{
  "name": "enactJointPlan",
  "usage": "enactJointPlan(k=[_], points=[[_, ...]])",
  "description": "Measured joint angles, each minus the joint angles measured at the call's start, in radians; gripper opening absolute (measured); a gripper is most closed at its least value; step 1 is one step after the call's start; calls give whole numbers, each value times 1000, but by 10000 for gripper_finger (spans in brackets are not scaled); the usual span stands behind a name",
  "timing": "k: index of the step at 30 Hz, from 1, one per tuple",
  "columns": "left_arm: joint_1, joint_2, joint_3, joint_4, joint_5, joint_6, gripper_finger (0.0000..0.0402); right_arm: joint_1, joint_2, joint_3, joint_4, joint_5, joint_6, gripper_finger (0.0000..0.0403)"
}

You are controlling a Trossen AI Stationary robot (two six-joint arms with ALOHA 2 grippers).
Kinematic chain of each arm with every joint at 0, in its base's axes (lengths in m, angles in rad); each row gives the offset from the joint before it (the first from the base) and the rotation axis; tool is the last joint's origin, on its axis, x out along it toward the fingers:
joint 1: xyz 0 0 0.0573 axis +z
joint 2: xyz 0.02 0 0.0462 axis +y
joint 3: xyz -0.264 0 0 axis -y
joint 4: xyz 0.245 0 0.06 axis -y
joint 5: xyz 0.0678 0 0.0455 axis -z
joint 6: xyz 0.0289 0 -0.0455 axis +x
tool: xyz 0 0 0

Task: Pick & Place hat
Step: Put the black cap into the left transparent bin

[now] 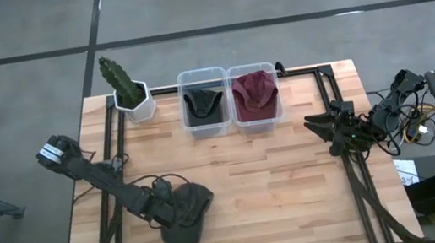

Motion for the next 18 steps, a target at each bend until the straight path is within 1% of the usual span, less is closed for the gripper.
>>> enactJointPlan(k=[6, 15, 18], points=[[0, 0, -47, 44, 0, -3, 314, 0, 0, 0, 0, 0, 2, 116], [0, 0, -51, 52, -5, -5, 314, 0, 0, 0, 0, 0, 12, 123], [0, 0, -52, 77, -14, 9, 309, 0, 0, 0, 1, 0, 12, 127]])
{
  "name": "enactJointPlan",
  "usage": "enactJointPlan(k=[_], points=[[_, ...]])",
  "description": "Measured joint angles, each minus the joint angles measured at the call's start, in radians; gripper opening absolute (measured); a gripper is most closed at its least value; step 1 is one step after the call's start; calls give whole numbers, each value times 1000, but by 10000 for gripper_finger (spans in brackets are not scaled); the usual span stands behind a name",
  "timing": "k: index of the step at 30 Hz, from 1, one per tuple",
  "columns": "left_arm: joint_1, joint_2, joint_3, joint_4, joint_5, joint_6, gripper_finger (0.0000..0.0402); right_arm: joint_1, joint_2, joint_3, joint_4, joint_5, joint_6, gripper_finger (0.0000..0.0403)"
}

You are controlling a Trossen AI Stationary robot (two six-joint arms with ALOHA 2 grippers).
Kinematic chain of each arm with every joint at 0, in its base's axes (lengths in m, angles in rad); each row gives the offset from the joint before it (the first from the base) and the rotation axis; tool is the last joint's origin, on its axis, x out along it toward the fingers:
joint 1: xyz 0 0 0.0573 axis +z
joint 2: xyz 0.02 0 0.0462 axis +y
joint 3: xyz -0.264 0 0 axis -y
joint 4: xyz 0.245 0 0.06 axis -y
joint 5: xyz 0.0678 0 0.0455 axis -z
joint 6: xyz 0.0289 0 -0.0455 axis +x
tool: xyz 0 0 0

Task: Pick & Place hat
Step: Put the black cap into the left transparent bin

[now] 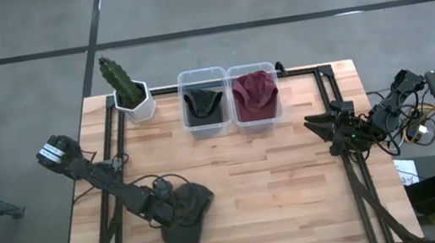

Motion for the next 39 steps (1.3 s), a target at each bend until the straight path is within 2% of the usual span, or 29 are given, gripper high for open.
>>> enactJointPlan(k=[3, 5, 17, 26, 29, 34, 39], points=[[0, 0, -6, 42, -13, 9, 288, 0, 0, 0, 0, 0, 0, 129], [0, 0, -9, 46, -13, 8, 259, 0, 0, 0, 0, 0, 0, 130], [0, 0, -27, 66, -41, -11, 17, 0, 0, 0, 0, 0, 11, 116], [0, -3, -23, 64, -69, -11, 9, 0, 0, 0, 0, 0, 15, 125], [0, -20, -9, 61, -111, -26, 9, 0, 0, 0, 0, 0, 15, 127], [2, -101, 18, 59, -305, -49, 9, 0, 0, 0, 0, 0, 15, 126], [4, -226, 49, 61, -603, -86, 8, 0, 0, 0, 0, 0, 15, 118]])
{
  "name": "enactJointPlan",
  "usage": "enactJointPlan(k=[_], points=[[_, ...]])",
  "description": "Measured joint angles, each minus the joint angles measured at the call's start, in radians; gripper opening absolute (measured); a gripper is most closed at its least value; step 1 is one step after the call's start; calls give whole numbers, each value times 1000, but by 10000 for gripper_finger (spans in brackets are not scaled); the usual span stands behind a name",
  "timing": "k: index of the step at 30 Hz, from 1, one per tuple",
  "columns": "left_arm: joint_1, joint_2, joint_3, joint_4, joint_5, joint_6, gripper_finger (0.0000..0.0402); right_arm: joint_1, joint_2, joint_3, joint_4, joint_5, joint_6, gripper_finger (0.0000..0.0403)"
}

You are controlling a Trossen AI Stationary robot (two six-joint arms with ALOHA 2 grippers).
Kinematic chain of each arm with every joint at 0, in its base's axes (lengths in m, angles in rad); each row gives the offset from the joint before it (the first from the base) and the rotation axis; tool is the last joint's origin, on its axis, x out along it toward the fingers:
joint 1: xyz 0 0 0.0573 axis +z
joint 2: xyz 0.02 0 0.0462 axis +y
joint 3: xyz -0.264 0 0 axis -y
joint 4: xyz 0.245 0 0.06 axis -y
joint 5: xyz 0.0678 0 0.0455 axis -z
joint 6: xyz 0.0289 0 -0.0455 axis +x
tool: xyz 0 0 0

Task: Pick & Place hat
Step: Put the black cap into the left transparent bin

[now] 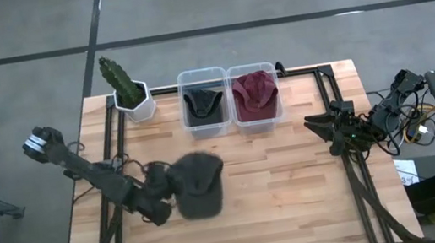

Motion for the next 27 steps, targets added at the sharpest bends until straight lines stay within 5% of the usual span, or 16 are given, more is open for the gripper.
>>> enactJointPlan(k=[7, 12, 20, 27], points=[[68, -128, 98, 8, -382, 196, 8, 0, 0, 0, 0, 0, 0, 111], [206, -158, 210, 70, -493, 505, 8, 0, 0, 0, 0, 0, -3, 115], [515, -132, 291, 348, -293, 1038, 8, 0, 0, 0, 0, 0, -3, 116], [775, -62, 287, 433, -17, 1121, 8, 0, 0, 0, 0, 0, -3, 108]])
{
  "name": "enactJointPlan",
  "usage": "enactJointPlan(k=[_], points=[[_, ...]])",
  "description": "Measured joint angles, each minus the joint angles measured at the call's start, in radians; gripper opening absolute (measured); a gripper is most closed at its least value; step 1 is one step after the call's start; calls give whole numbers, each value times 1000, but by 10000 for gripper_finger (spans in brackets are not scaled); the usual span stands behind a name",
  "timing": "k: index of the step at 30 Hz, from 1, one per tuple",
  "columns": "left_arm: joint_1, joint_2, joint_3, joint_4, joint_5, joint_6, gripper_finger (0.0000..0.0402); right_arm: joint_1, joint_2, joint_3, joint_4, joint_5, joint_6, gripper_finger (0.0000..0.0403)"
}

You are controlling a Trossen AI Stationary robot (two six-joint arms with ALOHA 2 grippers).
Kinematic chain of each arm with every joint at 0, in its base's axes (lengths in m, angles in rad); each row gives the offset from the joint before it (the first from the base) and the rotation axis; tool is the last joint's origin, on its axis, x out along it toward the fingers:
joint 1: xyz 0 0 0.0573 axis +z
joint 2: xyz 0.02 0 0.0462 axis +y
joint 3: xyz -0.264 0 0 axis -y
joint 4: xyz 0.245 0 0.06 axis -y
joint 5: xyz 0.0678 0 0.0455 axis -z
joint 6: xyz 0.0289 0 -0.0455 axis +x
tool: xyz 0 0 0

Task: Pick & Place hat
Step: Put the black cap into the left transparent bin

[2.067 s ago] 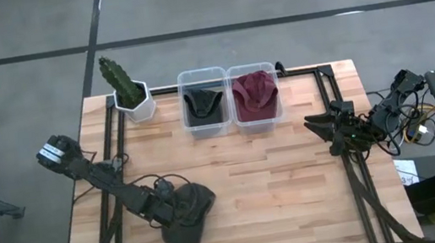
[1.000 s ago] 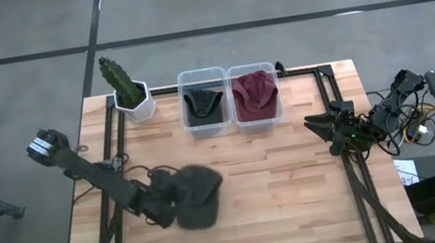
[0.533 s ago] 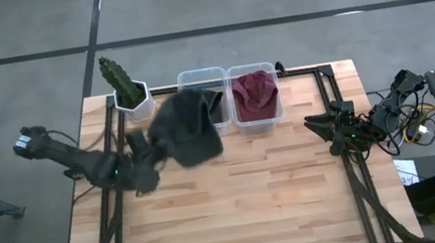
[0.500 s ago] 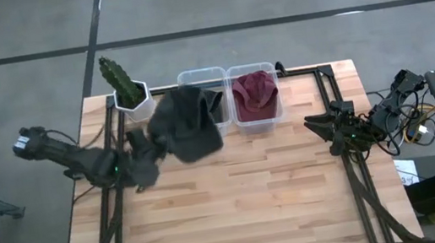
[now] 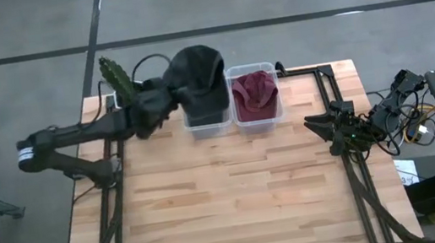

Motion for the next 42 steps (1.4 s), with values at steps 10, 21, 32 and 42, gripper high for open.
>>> enactJointPlan(k=[10, 21, 32, 42], points=[[169, 169, 0, -1, 152, 20, 8, 0, 0, 0, 0, 0, 3, 110], [219, 261, -1, -23, 201, 33, 8, 0, 0, 0, 0, 0, 3, 108], [238, 290, -1, -82, 228, -6, 9, 0, 0, 0, 0, 0, 3, 98], [238, 291, -1, -81, 232, -8, 12, 0, 0, 0, 0, 0, 3, 102]])
